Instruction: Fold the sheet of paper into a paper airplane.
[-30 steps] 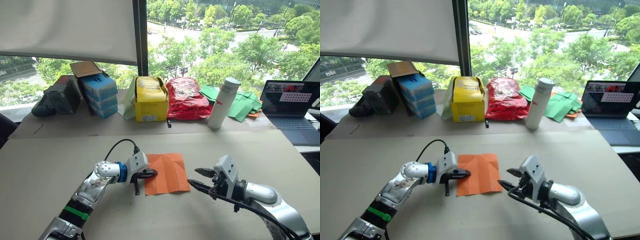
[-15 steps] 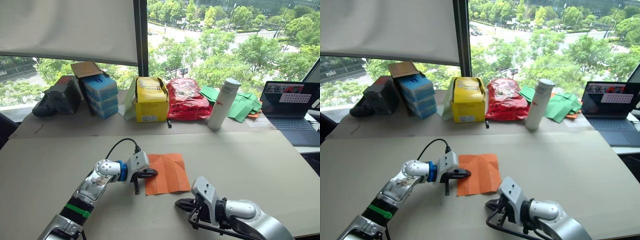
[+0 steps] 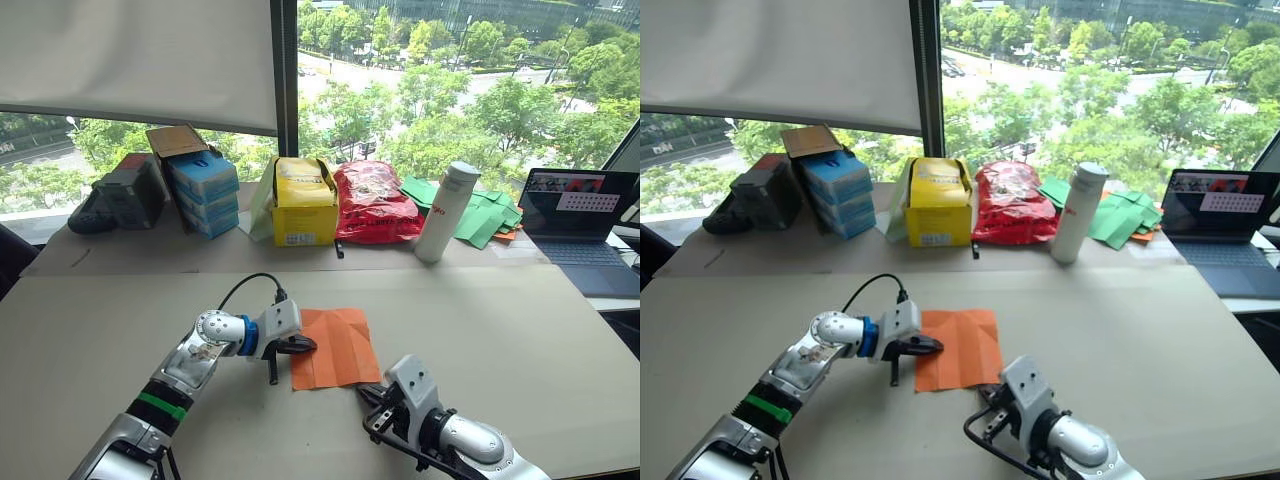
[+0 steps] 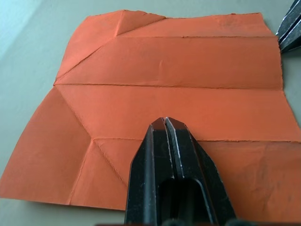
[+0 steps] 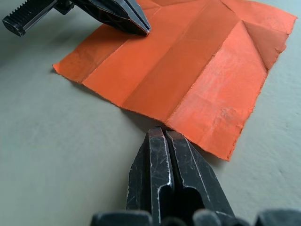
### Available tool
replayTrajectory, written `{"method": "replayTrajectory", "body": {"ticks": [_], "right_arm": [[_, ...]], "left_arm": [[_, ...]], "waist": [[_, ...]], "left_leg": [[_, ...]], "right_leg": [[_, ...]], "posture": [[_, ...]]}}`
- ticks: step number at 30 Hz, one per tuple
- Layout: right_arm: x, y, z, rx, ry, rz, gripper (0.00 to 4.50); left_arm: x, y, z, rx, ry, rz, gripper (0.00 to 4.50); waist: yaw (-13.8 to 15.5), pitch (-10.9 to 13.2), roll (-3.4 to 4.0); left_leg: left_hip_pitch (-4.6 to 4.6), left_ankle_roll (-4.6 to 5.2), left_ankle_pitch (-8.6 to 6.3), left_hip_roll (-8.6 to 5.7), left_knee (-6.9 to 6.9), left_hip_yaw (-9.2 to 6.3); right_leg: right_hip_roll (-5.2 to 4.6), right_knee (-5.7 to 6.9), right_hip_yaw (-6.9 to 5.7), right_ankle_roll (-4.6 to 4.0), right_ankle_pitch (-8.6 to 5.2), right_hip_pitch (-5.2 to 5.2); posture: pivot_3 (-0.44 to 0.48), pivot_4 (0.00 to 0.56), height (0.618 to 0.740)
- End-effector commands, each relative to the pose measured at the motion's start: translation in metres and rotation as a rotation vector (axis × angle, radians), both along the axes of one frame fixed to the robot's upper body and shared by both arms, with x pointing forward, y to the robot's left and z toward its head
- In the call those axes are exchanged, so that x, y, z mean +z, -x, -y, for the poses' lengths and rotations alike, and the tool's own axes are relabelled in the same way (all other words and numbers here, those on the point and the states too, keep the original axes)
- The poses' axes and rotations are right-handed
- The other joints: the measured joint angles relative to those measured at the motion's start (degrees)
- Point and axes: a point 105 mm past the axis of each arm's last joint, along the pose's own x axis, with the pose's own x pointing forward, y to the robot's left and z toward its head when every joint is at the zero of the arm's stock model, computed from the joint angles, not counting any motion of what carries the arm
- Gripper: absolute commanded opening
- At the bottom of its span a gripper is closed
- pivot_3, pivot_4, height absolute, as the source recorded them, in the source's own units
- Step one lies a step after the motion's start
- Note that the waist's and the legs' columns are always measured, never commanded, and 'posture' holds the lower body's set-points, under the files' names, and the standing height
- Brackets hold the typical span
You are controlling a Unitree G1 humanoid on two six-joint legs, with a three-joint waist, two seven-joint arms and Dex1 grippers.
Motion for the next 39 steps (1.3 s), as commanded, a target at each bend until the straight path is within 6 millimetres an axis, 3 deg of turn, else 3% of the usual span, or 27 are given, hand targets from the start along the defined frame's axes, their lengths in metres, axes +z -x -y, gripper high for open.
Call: {"method": "replayTrajectory", "body": {"ticks": [1, 7, 15, 21, 26, 34, 39], "right_arm": [[-0.006, -0.004, 0.016, -0.092, 0.041, 0.000, 0.04], [-0.005, -0.005, 0.016, -0.120, 0.018, 0.009, 0.04], [0.014, -0.016, 0.012, -0.168, -0.128, 0.088, 0.04], [0.027, -0.023, -0.002, -0.116, -0.257, 0.111, 0.04], [0.038, -0.032, -0.027, 0.045, -0.302, 0.128, 0.04], [0.020, -0.036, -0.055, 0.281, -0.233, 0.040, 0.04], [0.002, -0.042, -0.060, 0.342, -0.148, -0.011, 0.04]], "left_arm": [[-0.029, -0.002, -0.012, 0.040, -0.133, -0.046, 0.00], [-0.034, -0.007, -0.012, 0.031, -0.181, -0.052, 0.00], [-0.034, -0.009, -0.009, 0.004, -0.194, -0.051, 0.00], [-0.036, -0.007, -0.010, 0.001, -0.198, -0.056, 0.00], [-0.037, -0.007, -0.014, 0.017, -0.200, -0.055, 0.00], [-0.031, -0.008, -0.032, 0.105, -0.175, -0.051, 0.00], [-0.001, -0.011, -0.059, 0.246, -0.097, -0.013, 0.00]], "waist": [[0.11, -0.05, 0.01], [0.15, -0.16, 0.01], [0.00, -0.17, 0.02], [-0.16, -0.17, 0.04], [-0.35, -0.17, 0.05], [-0.83, -0.17, 0.06], [-2.23, -0.15, 0.09]], "left_leg": [[0.01, 0.00, 0.00, 0.00, 0.00, 0.00], [0.15, 0.05, -0.03, 0.00, 0.00, 0.00], [0.16, 0.05, -0.03, 0.01, -0.01, 0.00], [0.16, 0.05, -0.03, 0.02, -0.01, 0.00], [0.17, 0.06, -0.04, 0.02, -0.02, -0.01], [0.15, 0.06, -0.04, 0.02, -0.03, 0.01], [0.11, 0.01, -0.01, 0.07, -0.11, 0.02]], "right_leg": [[0.00, 0.00, 0.00, 0.00, 0.00, 0.01], [0.01, -0.03, 0.00, 0.03, -0.02, 0.15], [0.01, -0.03, 0.03, 0.03, -0.02, 0.16], [0.00, -0.02, 0.04, 0.03, -0.02, 0.15], [0.01, -0.01, 0.04, 0.02, -0.02, 0.11], [0.03, 0.01, 0.06, 0.01, -0.01, 0.07], [0.09, 0.14, 0.22, -0.08, -0.06, -0.11]], "posture": [[0.000, 0.150, 0.740], [0.000, 0.150, 0.740], [0.000, 0.150, 0.740], [0.000, 0.150, 0.740], [0.000, 0.150, 0.740], [0.000, 0.150, 0.740], [0.000, 0.150, 0.740]]}}
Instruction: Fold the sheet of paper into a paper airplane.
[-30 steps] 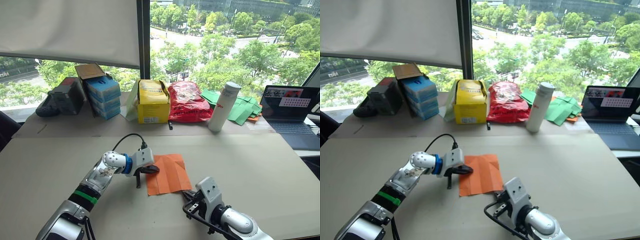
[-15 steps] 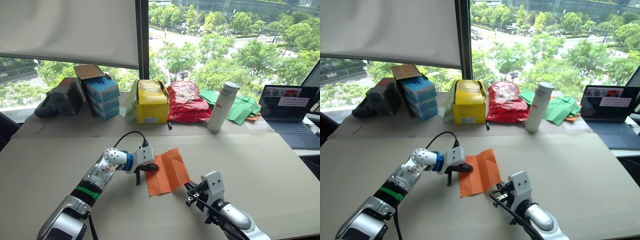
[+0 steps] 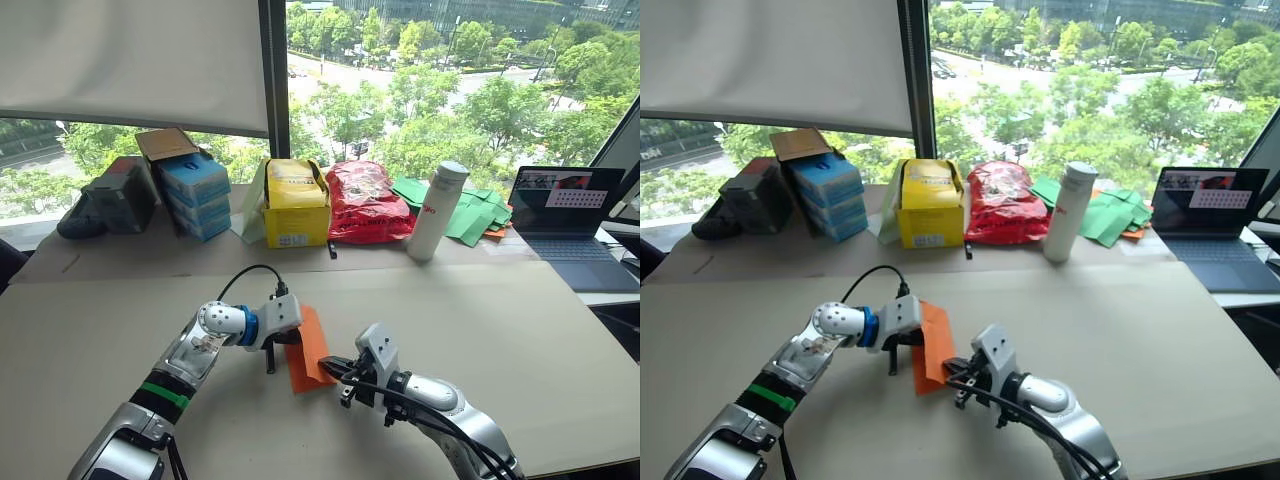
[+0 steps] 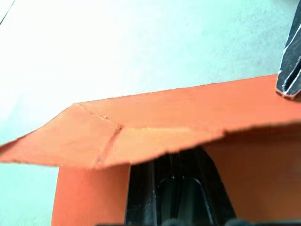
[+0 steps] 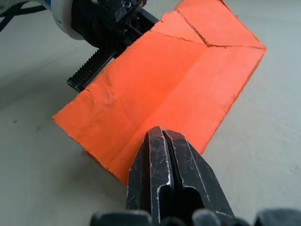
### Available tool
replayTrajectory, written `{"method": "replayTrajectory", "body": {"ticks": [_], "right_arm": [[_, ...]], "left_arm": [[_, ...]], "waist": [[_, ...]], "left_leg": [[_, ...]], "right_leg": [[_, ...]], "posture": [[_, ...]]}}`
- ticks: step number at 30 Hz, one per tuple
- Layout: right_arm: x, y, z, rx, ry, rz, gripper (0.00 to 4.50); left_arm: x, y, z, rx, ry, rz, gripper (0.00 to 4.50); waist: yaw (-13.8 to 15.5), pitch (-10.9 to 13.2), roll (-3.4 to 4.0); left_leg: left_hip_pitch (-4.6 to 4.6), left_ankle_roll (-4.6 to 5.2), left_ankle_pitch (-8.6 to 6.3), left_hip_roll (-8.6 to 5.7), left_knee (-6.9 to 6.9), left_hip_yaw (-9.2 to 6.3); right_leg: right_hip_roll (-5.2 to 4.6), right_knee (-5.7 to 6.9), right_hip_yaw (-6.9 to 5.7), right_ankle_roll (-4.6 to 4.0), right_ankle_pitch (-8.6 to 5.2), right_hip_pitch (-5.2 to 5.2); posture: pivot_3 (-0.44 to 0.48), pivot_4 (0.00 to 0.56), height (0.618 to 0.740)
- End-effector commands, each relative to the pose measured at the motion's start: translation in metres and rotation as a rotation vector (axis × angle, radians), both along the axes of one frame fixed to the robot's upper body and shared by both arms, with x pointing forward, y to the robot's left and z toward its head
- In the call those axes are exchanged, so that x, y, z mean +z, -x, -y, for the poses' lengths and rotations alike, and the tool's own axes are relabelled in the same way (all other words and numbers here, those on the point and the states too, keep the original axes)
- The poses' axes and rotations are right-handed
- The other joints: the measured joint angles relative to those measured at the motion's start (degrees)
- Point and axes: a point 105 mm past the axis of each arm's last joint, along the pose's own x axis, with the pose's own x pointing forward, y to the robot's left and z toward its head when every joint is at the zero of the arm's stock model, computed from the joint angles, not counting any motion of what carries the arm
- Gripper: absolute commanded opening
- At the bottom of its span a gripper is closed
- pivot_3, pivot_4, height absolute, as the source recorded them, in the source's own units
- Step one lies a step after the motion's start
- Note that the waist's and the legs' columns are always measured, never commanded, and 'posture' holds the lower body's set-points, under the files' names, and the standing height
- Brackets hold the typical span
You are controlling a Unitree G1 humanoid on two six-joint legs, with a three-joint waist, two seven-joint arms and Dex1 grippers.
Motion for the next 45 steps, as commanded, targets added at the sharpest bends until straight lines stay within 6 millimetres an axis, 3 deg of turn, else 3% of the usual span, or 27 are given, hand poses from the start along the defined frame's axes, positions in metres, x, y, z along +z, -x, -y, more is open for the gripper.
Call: {"method": "replayTrajectory", "body": {"ticks": [1, 5, 9, 14, 17, 21, 26, 45], "right_arm": [[-0.003, -0.001, -0.004, 0.042, 0.027, 0.003, 0.04], [-0.013, -0.001, -0.006, 0.069, 0.075, -0.026, 0.04], [-0.015, -0.001, -0.005, 0.086, 0.090, -0.037, 0.04], [-0.013, -0.003, -0.005, 0.089, 0.089, -0.039, 0.04], [-0.010, -0.005, -0.004, 0.091, 0.090, -0.037, 0.04], [-0.005, -0.008, -0.004, 0.097, 0.106, -0.024, 0.04], [0.000, -0.016, -0.005, 0.120, 0.148, 0.000, 0.04], [0.005, -0.070, -0.006, 0.039, 0.268, 0.001, 0.04]], "left_arm": [[0.001, -0.001, -0.037, 0.165, -0.008, -0.055, 0.00], [0.037, -0.001, -0.052, 0.239, 0.088, -0.011, 0.00], [0.057, 0.007, -0.038, 0.198, 0.233, -0.039, 0.00], [0.036, 0.017, -0.018, 0.159, 0.262, -0.115, 0.00], [0.014, 0.023, -0.005, 0.148, 0.262, -0.177, 0.00], [-0.012, 0.023, -0.004, 0.140, 0.162, -0.179, 0.00], [-0.025, 0.025, -0.011, 0.120, 0.066, -0.158, 0.00], [-0.030, 0.028, -0.013, 0.101, 0.026, -0.144, 0.00]], "waist": [[-0.31, 0.01, 0.01], [-0.06, 0.07, 0.06], [0.62, 0.10, 0.01], [0.63, 0.11, 0.02], [0.55, 0.11, 0.02], [0.59, 0.11, 0.02], [0.61, 0.11, 0.03], [0.23, 0.09, 0.08]], "left_leg": [[0.02, -0.03, 0.02, 0.02, -0.01, 0.01], [-0.02, -0.11, 0.06, 0.09, -0.02, -0.01], [-0.15, -0.09, 0.04, 0.00, 0.01, -0.03], [-0.15, -0.21, 0.11, -0.03, 0.00, -0.01], [-0.16, -0.21, 0.11, -0.02, -0.02, -0.01], [-0.16, -0.16, 0.08, -0.02, -0.02, -0.01], [-0.09, -0.12, 0.05, -0.02, -0.03, -0.02], [0.00, -0.12, 0.05, -0.04, -0.05, -0.02]], "right_leg": [[0.04, 0.02, 0.07, -0.01, 0.00, -0.02], [0.07, 0.04, 0.23, -0.05, -0.02, -0.08], [-0.10, -0.04, 0.22, 0.00, 0.00, -0.08], [-0.16, -0.07, 0.30, 0.03, 0.01, -0.06], [-0.07, -0.05, 0.33, 0.02, 0.00, -0.09], [-0.07, -0.05, 0.33, 0.01, 0.00, -0.09], [-0.19, -0.06, 0.35, -0.01, 0.00, -0.05], [-0.54, -0.01, 0.27, -0.01, 0.02, -0.01]], "posture": [[0.000, 0.150, 0.740], [0.000, 0.150, 0.740], [0.000, 0.150, 0.740], [0.000, 0.150, 0.740], [0.000, 0.150, 0.740], [0.000, 0.150, 0.740], [0.000, 0.150, 0.740], [0.000, 0.150, 0.740]]}}
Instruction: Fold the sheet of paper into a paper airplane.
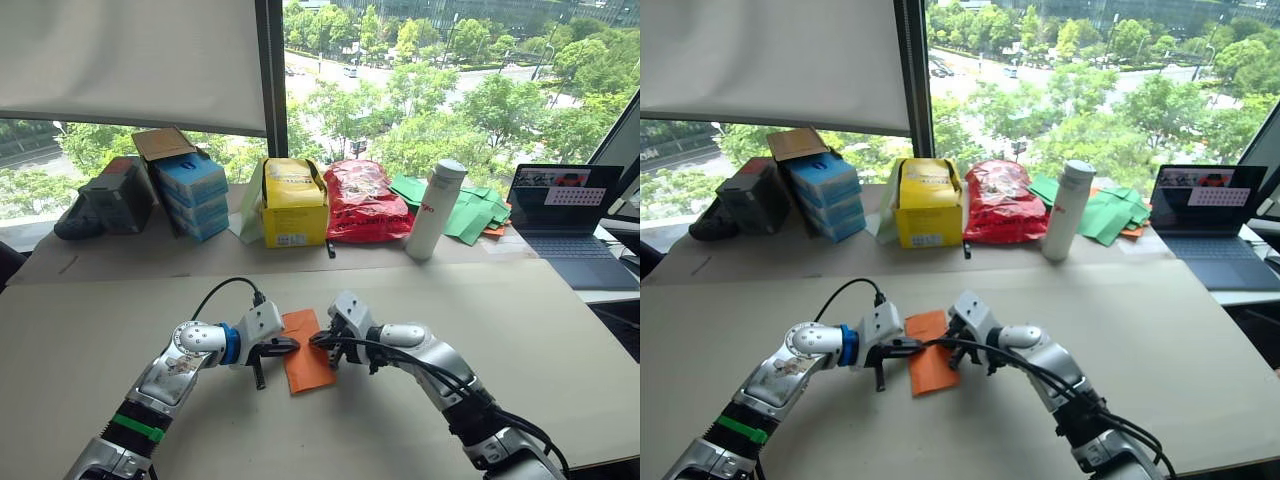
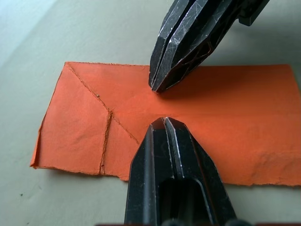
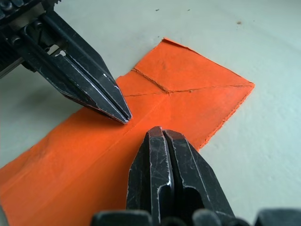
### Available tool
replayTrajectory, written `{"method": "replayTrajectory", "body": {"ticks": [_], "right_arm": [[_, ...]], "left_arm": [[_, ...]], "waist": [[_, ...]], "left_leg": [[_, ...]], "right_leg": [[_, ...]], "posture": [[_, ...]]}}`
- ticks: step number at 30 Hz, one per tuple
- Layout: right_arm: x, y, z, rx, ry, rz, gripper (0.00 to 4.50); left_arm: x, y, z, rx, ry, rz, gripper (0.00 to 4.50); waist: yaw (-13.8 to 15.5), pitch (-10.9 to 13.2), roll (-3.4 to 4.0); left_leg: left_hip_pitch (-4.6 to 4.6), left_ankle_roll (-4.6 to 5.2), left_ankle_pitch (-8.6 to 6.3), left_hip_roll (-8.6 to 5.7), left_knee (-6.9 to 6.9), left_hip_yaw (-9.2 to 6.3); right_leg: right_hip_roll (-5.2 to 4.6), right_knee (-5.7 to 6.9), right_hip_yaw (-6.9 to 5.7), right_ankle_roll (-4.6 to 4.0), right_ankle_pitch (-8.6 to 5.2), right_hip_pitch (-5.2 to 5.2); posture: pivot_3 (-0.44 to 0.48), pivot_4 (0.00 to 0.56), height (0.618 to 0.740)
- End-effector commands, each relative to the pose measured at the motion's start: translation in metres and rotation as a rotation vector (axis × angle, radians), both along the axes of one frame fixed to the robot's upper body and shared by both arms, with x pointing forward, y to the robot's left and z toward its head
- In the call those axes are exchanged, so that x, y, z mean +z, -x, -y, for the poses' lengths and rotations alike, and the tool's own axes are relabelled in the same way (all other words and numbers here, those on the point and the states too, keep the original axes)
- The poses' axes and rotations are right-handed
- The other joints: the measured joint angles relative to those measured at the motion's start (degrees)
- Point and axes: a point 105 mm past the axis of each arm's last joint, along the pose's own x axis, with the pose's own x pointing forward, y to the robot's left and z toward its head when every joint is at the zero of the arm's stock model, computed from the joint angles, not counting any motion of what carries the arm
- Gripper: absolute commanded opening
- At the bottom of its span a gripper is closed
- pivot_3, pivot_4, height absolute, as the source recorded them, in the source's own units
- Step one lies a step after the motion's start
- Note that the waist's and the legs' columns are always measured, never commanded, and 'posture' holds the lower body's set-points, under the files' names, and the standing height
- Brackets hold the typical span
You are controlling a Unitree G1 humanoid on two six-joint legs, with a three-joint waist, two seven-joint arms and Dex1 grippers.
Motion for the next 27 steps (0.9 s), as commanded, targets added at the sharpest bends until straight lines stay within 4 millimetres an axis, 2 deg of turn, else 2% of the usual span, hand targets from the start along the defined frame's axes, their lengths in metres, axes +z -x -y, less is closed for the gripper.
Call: {"method": "replayTrajectory", "body": {"ticks": [1, 8, 22, 27], "right_arm": [[-0.011, -0.012, 0.008, -0.060, 0.058, -0.019, 0.04], [-0.005, -0.031, 0.005, -0.100, 0.055, 0.008, 0.04], [-0.002, -0.050, -0.003, -0.101, 0.048, 0.039, 0.04], [-0.005, -0.045, -0.004, -0.067, 0.041, 0.035, 0.04]], "left_arm": [[-0.024, 0.007, -0.011, 0.031, -0.077, -0.075, 0.00], [-0.023, 0.007, -0.011, 0.033, -0.079, -0.070, 0.00], [-0.022, 0.007, -0.014, 0.047, -0.083, -0.061, 0.00], [-0.022, 0.006, -0.016, 0.051, -0.088, -0.057, 0.00]], "waist": [[-0.01, 0.00, 0.00], [-0.12, 0.00, 0.03], [-0.36, 0.02, 0.10], [-0.35, 0.01, 0.11]], "left_leg": [[0.00, 0.00, 0.00, 0.00, 0.00, 0.00], [0.03, -0.02, 0.01, -0.01, -0.03, 0.00], [0.13, -0.11, 0.06, -0.04, -0.27, 0.01], [0.28, -0.24, 0.14, -0.06, -0.57, 0.02]], "right_leg": [[-0.01, 0.00, 0.00, 0.00, 0.00, 0.00], [-0.05, 0.01, 0.00, -0.01, 0.00, 0.00], [-0.20, -0.01, 0.03, -0.05, 0.02, -0.02], [-0.23, -0.03, 0.07, -0.12, 0.01, -0.02]], "posture": [[0.000, 0.150, 0.740], [0.000, 0.150, 0.740], [0.000, 0.150, 0.740], [0.000, 0.150, 0.740]]}}
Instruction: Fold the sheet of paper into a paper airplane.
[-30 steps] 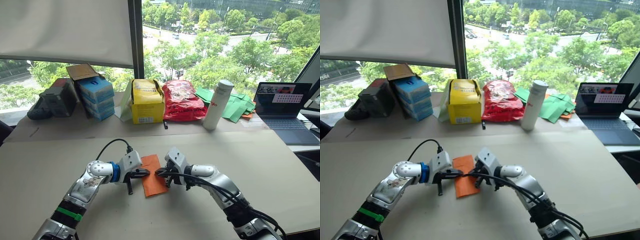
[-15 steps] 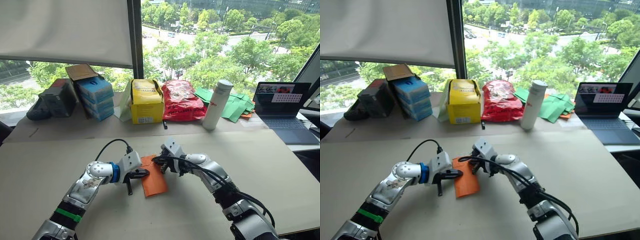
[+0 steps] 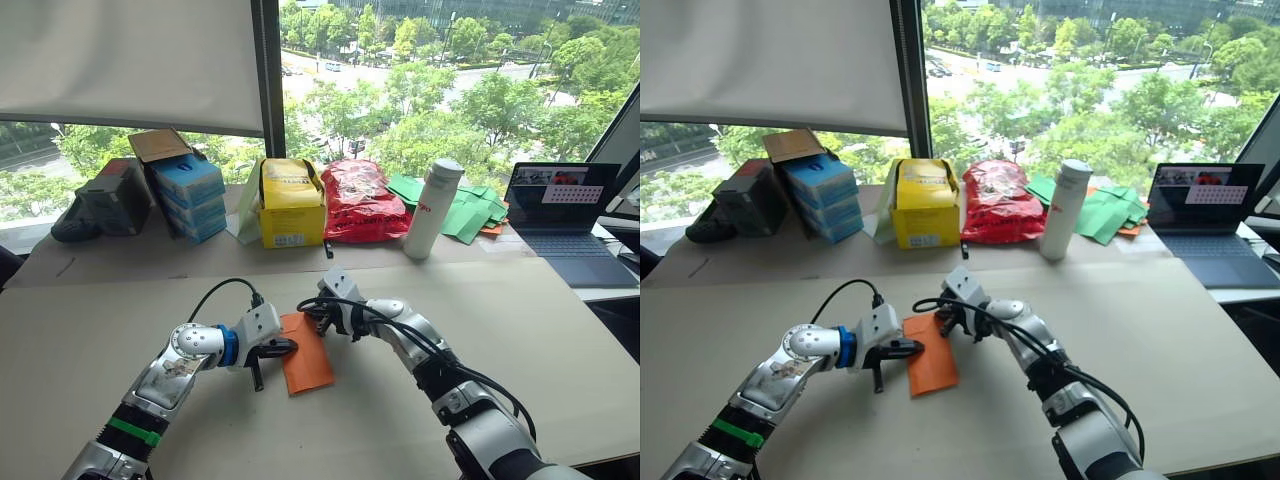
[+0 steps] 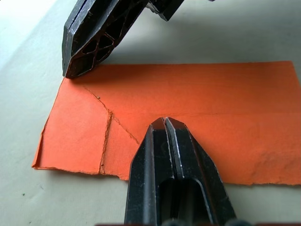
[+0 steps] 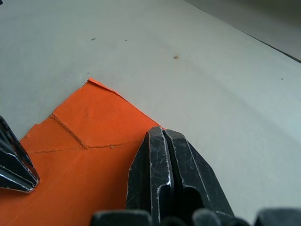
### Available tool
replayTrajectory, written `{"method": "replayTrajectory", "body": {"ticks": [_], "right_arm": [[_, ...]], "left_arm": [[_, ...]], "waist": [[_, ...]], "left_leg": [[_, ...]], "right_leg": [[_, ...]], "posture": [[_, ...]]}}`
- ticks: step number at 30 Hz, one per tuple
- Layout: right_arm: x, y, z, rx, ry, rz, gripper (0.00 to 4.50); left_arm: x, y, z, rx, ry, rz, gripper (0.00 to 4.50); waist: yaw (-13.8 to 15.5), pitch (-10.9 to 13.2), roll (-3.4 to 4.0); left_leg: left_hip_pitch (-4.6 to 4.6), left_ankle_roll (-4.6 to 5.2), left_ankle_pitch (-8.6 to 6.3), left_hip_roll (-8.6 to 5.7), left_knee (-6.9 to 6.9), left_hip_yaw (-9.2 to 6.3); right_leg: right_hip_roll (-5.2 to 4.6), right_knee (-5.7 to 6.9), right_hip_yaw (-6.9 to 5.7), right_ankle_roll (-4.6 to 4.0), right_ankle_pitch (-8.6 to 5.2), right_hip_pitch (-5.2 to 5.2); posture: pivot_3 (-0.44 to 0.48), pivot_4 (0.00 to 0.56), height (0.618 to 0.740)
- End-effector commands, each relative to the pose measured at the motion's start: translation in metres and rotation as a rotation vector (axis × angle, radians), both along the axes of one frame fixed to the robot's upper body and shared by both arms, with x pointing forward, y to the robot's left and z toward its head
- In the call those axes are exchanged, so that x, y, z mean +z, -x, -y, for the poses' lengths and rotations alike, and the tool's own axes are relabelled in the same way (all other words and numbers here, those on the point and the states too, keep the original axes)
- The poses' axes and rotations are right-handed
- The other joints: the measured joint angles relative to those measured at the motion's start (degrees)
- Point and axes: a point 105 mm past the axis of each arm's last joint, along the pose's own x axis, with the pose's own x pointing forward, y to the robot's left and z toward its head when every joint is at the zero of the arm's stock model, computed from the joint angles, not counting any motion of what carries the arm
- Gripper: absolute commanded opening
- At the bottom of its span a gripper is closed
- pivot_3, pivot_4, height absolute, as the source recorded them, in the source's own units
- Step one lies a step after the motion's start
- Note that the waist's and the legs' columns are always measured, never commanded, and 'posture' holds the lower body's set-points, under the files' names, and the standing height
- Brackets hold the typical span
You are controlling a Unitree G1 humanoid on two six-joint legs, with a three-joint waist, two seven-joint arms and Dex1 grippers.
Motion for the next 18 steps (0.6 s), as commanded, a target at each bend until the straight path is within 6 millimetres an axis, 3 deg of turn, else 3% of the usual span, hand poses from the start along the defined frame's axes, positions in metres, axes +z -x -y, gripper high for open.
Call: {"method": "replayTrajectory", "body": {"ticks": [1, 10, 18], "right_arm": [[-0.012, 0.008, 0.006, 0.018, 0.028, -0.027, 0.04], [-0.022, 0.039, 0.009, 0.118, 0.046, -0.070, 0.04], [-0.030, 0.054, 0.020, 0.134, 0.077, -0.114, 0.04]], "left_arm": [[-0.022, 0.004, -0.013, 0.042, -0.078, -0.068, 0.00], [-0.021, 0.003, -0.013, 0.046, -0.078, -0.066, 0.00], [-0.022, 0.003, -0.013, 0.043, -0.083, -0.066, 0.00]], "waist": [[0.03, 0.00, 0.00], [0.12, -0.01, 0.01], [0.22, -0.01, 0.02]], "left_leg": [[0.01, -0.02, 0.01, 0.00, -0.04, 0.00], [0.03, -0.03, 0.02, 0.00, -0.28, 0.00], [0.05, -0.02, 0.01, 0.01, -0.31, -0.01]], "right_leg": [[-0.01, 0.00, 0.00, -0.01, 0.00, 0.00], [-0.06, -0.10, -0.01, -0.06, -0.03, -0.03], [-0.08, -0.14, -0.01, -0.08, -0.05, -0.02]], "posture": [[0.000, 0.150, 0.740], [0.000, 0.150, 0.740], [0.000, 0.150, 0.740]]}}
